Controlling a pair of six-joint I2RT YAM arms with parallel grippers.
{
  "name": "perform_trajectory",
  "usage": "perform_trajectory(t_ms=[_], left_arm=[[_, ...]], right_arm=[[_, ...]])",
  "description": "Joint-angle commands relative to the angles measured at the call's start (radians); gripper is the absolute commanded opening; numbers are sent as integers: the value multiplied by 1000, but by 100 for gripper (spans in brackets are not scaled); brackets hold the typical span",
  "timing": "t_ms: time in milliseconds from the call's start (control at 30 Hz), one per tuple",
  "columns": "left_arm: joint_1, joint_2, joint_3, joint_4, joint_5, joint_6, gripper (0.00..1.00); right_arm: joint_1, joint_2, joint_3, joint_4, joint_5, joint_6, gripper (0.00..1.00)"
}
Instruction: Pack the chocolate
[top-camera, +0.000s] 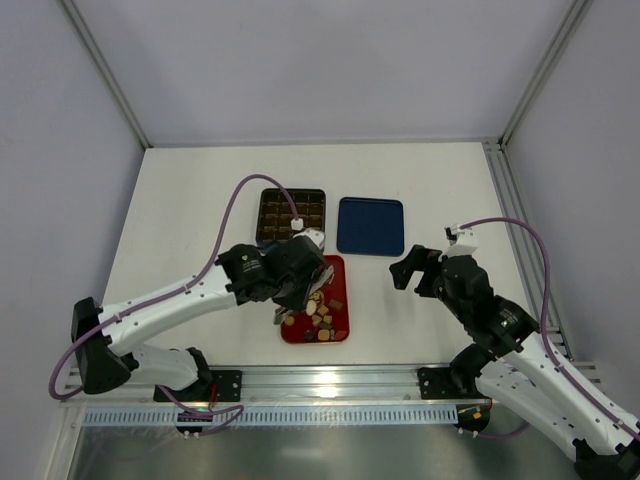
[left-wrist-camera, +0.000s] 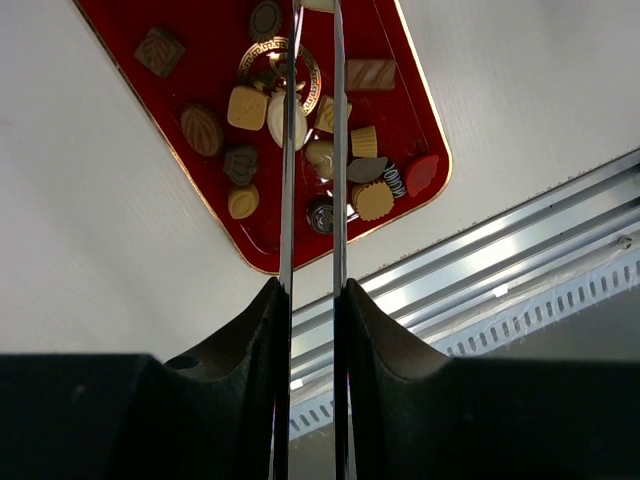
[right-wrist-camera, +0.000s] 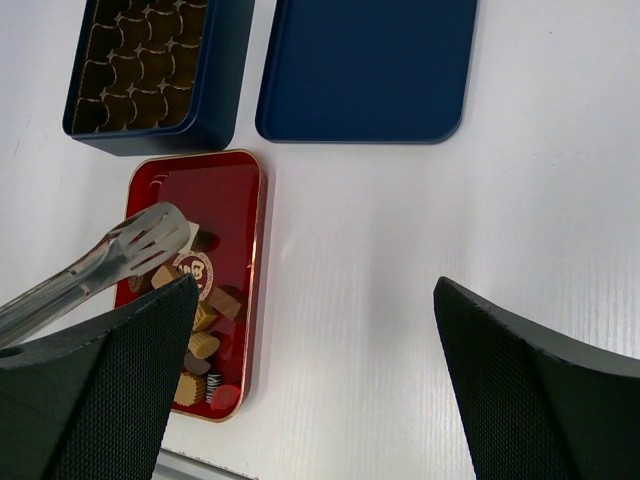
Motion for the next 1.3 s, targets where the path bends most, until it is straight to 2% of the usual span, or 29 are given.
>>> perform_trajectory(t_ms=[0,167,367,633,933,1267], left_arm=[[38,-13,65,-23,-30,33,23],[131,-5,151,-46,-21,90,23],[323,51,274,-41,16,174,24],[524,226,401,8,-25,237,22],[615,354,476,36,-39,271,21],[628,435,498,62,-47,288,22]], right_arm=[[4,-13,16,-1,22,5,100],[2,-12,24,-4,17,7,100],[4,13,47,-6,2,-1,100],[4,45,72,-1,-30,-1,100],[4,53,56,-2,-45,7,100],[4,57,38,16,-53,16,100]])
